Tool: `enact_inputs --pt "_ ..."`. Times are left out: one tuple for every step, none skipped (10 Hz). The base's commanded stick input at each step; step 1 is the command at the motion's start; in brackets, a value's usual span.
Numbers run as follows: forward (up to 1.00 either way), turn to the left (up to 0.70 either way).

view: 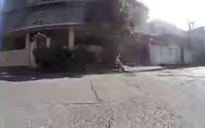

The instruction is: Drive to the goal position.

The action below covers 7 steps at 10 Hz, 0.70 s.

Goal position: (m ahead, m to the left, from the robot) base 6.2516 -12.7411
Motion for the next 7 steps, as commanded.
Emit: enact_inputs --pt "0.00 -0.68" --pt "0.00 -0.70" --pt "0.00 -0.70" --pt "0.00 -0.70" --pt "0.00 -0.70" --pt "0.00 -0.70" --pt "0.00 -0.70"
